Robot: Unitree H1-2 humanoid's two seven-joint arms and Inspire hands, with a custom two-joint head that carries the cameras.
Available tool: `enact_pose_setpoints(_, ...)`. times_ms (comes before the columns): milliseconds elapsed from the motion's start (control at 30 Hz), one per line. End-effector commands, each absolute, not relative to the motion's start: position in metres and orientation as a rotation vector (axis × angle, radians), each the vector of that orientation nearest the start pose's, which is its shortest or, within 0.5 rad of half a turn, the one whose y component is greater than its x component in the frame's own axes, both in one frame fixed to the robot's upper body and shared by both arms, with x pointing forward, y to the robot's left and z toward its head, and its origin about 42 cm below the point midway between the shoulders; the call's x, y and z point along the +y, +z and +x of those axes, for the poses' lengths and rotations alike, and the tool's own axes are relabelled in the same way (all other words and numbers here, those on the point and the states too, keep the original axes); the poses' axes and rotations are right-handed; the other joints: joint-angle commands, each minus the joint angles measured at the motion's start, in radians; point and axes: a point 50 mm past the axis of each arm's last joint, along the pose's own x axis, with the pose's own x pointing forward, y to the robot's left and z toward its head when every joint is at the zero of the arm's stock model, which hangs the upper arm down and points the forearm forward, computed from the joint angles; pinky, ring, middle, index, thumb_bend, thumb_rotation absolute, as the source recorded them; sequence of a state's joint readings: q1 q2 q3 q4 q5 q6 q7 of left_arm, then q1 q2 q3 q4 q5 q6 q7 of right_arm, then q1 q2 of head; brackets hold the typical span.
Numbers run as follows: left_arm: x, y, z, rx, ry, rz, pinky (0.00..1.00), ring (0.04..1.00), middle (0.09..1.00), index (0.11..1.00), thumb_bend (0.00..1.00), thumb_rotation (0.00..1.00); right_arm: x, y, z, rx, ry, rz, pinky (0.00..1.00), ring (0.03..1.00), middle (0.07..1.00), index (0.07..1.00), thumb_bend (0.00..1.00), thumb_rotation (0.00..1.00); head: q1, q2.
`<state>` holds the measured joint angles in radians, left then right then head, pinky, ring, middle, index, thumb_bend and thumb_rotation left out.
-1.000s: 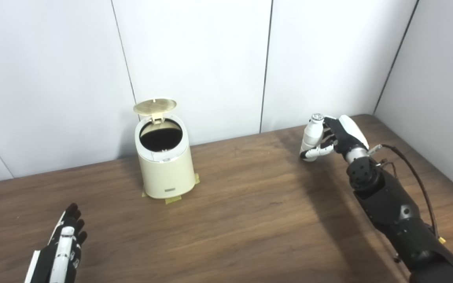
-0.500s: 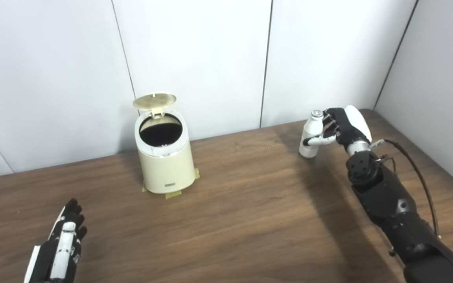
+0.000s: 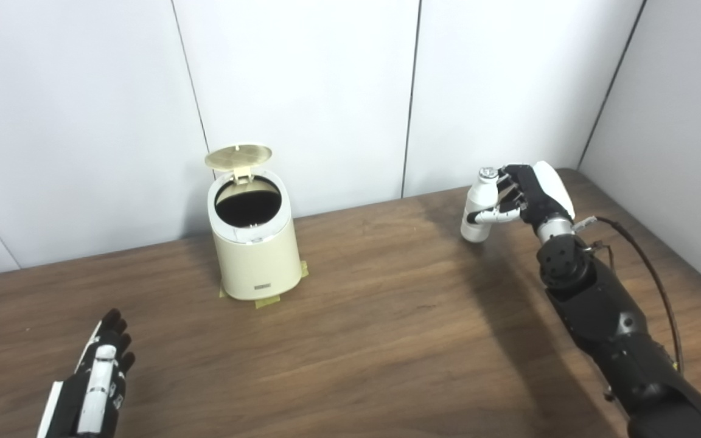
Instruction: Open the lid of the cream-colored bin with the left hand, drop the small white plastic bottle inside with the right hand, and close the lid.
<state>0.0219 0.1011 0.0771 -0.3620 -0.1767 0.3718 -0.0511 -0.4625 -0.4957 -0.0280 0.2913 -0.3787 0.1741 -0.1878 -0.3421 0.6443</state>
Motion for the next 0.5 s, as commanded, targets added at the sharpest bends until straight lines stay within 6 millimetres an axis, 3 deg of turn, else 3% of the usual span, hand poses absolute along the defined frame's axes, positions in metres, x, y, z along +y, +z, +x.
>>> enact_pose_setpoints(0,0.25,0.182,0.272,-0.06,-0.039,-0.041,1.0,0.995,0.984,1.0,0.46,0.76,-0.385,0.263,0.425,-0.212,-0.405,-0.835,0.34,0.378,0.473,0.548,0.51,0.0,0.012,-0.001)
enact_pose_setpoints(167,0.248,0.179,0.27,-0.053,-0.035,-0.034,1.0,0.992,0.981,1.0,0.47,0.76,-0.356,0.288,0.409,-0.344,-0.358,-0.778,0.34,0.38,0.48,0.537,0.51,0.0,0.048,-0.006)
enact_pose_setpoints(467,0.241,0.173,0.268,-0.057,-0.042,-0.041,0.99,0.982,0.976,1.0,0.49,0.73,-0.274,0.325,0.383,-0.566,-0.257,-0.748,0.33,0.392,0.49,0.526,0.52,0.0,0.13,-0.016)
